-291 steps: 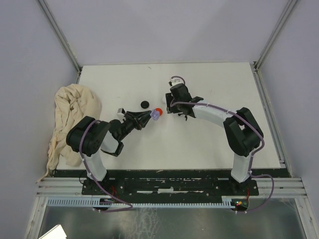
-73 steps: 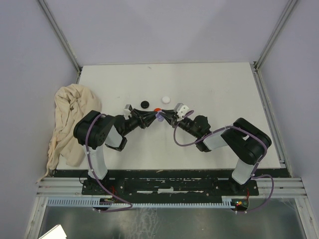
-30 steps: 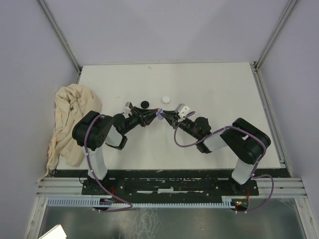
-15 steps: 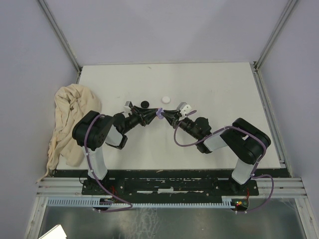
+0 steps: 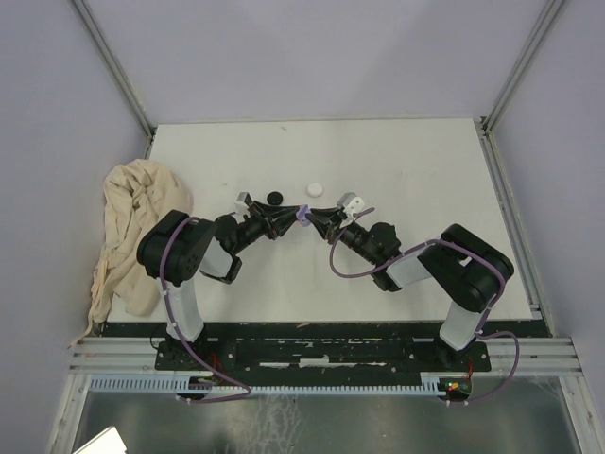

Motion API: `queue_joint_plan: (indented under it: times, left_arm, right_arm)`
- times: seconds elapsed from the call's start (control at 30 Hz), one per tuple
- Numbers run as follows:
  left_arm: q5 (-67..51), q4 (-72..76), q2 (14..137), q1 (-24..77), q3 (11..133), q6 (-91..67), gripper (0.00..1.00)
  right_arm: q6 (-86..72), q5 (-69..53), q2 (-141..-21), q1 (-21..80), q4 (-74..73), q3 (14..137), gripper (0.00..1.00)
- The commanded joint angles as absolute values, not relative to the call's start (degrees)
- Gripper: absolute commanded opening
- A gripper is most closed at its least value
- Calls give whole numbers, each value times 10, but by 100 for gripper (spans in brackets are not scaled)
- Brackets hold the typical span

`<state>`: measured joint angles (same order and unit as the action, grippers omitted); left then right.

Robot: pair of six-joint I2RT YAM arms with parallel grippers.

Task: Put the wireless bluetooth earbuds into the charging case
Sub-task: Place the earbud in the charging case.

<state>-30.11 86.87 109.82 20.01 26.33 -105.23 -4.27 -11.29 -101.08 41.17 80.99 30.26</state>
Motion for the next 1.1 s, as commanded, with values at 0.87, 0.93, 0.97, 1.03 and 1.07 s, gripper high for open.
queue_joint_plan:
  times: [0.87,0.93,0.97,1.03,1.07]
  left_arm:
    - [-307,961,1059,201,277,-1045,3]
    - [-310,959,1056,201,276,-1045,3]
    - [-311,959,1055,201,274,-1043,3]
    - [-312,957,1054,202,272,-1041,3]
    - [-313,957,1054,201,271,-1041,3]
  right_arm:
    - [-77,-106,-969,414,815,325,30]
    - [-78,-107,-971,415,815,327,30]
    - [-77,-106,-971,414,815,328,30]
    - [-77,-106,-972,414,815,329,30]
    - [-77,-107,-973,414,814,329,30]
